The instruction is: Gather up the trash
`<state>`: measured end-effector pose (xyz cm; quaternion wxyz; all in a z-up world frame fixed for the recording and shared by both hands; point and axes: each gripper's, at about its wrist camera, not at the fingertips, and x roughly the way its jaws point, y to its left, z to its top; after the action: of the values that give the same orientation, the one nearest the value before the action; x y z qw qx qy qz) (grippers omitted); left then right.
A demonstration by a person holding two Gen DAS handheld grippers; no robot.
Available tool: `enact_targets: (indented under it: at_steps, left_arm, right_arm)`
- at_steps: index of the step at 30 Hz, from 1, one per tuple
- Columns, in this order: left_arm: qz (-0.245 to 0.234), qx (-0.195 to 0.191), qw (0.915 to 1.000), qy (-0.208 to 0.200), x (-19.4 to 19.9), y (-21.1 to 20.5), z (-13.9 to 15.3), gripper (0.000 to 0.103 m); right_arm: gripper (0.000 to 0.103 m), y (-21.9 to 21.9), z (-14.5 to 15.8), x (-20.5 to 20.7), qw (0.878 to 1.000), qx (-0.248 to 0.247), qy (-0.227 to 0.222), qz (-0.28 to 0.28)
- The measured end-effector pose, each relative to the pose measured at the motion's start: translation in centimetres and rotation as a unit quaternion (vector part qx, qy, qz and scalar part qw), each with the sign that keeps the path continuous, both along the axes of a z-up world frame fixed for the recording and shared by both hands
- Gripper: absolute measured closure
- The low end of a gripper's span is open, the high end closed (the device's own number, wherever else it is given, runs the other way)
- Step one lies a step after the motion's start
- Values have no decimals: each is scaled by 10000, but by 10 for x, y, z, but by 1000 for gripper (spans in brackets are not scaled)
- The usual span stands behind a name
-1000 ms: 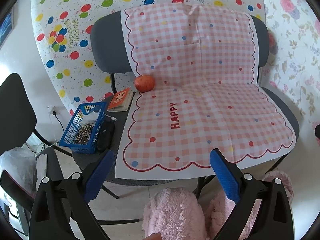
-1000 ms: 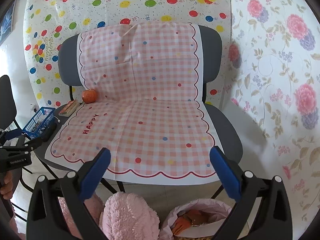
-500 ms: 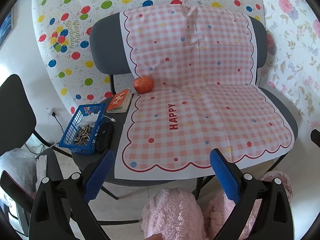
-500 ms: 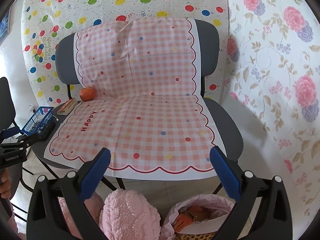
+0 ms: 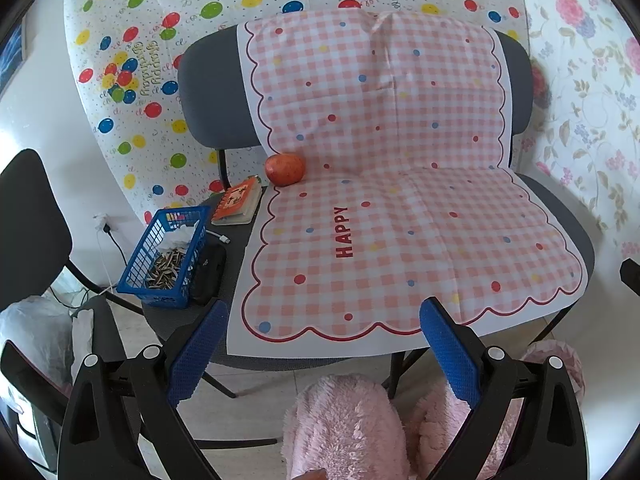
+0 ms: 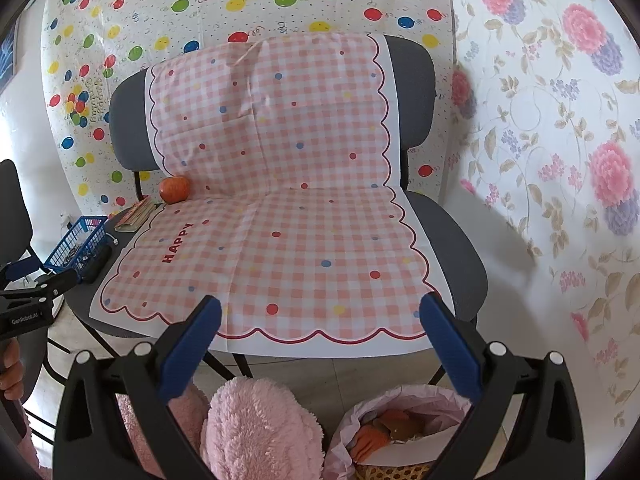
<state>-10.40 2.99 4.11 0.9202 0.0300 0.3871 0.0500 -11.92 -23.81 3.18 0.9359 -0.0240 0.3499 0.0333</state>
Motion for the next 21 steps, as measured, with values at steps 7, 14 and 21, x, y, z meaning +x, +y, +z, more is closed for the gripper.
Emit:
enact_targets:
  at_steps: [7, 14, 21]
  left_arm:
    - [50, 0, 10000, 42, -2, -4, -2, 7]
    - [44, 1, 10000, 40, -2, -4, -2, 7]
    - [53, 3, 10000, 44, -3, -5, -2, 7]
  right_arm:
    - [6, -1, -1, -1, 10000, 6, 4, -2]
    - [6, -1, -1, 0, 10000, 10, 7, 2]
    - [6, -2, -4, -3, 10000, 20, 32, -13]
